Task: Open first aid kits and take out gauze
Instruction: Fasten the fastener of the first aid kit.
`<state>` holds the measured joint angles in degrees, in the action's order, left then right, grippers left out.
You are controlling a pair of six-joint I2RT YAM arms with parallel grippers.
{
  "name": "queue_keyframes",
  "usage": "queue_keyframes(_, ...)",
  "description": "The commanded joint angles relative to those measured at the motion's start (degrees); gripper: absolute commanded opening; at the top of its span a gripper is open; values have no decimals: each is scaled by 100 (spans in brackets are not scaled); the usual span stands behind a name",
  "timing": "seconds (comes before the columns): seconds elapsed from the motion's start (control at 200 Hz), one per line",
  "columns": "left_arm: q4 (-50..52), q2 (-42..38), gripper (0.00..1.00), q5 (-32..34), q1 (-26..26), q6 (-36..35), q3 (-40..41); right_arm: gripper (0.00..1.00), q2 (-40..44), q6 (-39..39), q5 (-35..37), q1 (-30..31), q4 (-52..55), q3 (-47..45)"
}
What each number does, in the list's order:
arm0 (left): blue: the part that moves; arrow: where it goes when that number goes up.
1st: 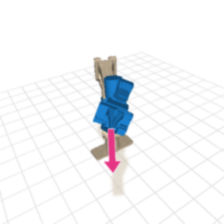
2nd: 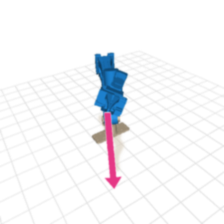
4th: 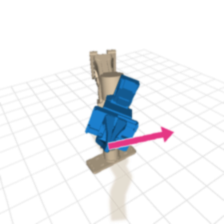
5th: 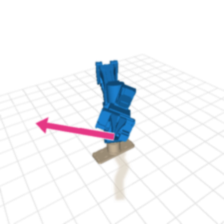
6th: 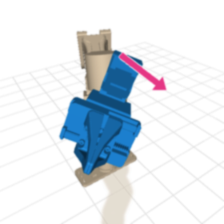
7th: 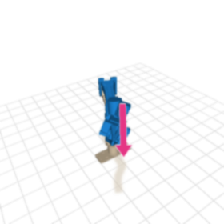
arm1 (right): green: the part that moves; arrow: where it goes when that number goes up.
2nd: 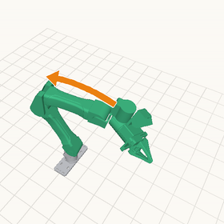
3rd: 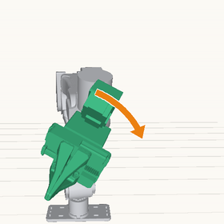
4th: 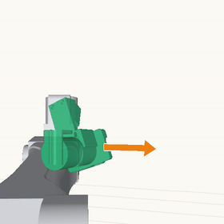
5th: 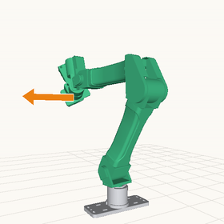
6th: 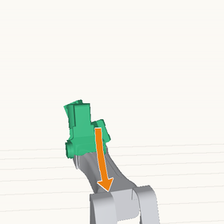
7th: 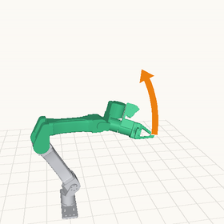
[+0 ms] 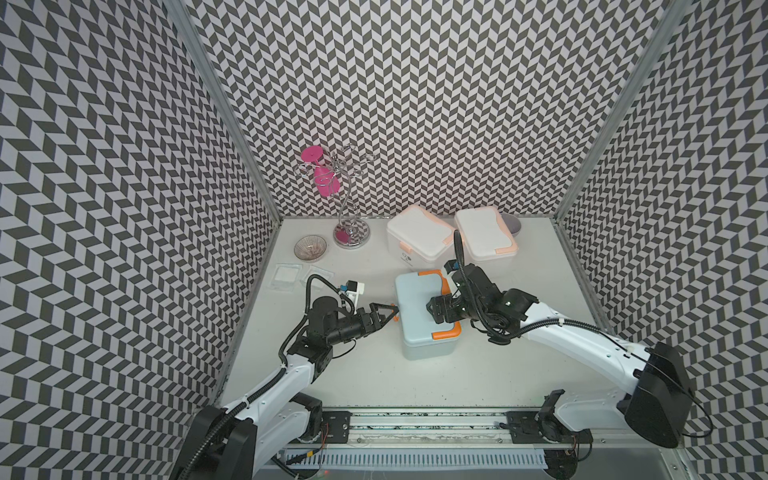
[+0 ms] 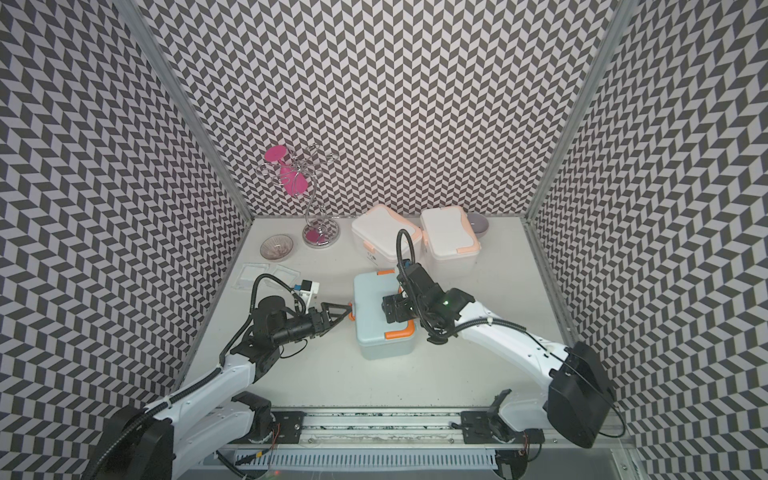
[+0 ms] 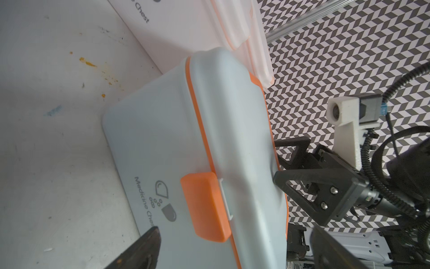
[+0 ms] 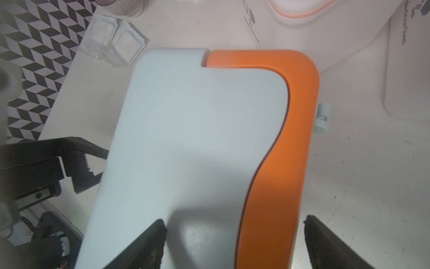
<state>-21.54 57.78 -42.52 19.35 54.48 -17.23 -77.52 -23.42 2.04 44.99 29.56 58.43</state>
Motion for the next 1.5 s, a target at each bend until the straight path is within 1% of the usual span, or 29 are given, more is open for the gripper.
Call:
queue_keyframes(0.0, -904, 64, 100, -313, 5, 359, 114, 91, 72, 13, 9, 53, 183, -157)
queue_keyframes(0.185, -1297, 135, 100, -336, 111, 527, 152, 91, 75, 2, -42, 53, 161, -145)
queue_keyframes(0.366, -1307, 312, 100, -369, 126, 535, 133, 91, 74, -5, -81, 53, 147, -114)
queue_keyframes(0.526, -1173, 466, 100, -265, 129, 473, 115, 91, 72, -17, -90, 53, 154, -113)
queue_keyframes(0.686, -1515, 756, 100, -329, 156, 574, 89, 91, 65, -22, -90, 53, 147, -104)
queue_keyframes(0.901, -1991, 1102, 100, -379, 430, 710, -23, 91, 19, -4, -86, 53, 135, -87)
queue_keyframes(0.997, -2115, 1181, 100, -381, 470, 760, -38, 91, -2, -4, -94, 53, 129, -78)
queue_keyframes(1.157, -2144, 1129, 100, -393, 473, 809, -56, 91, -29, 4, -74, 53, 128, -82)
queue_keyframes(1.497, -1718, 696, 100, -380, 308, 746, -43, 91, 41, 8, -55, 53, 152, -104)
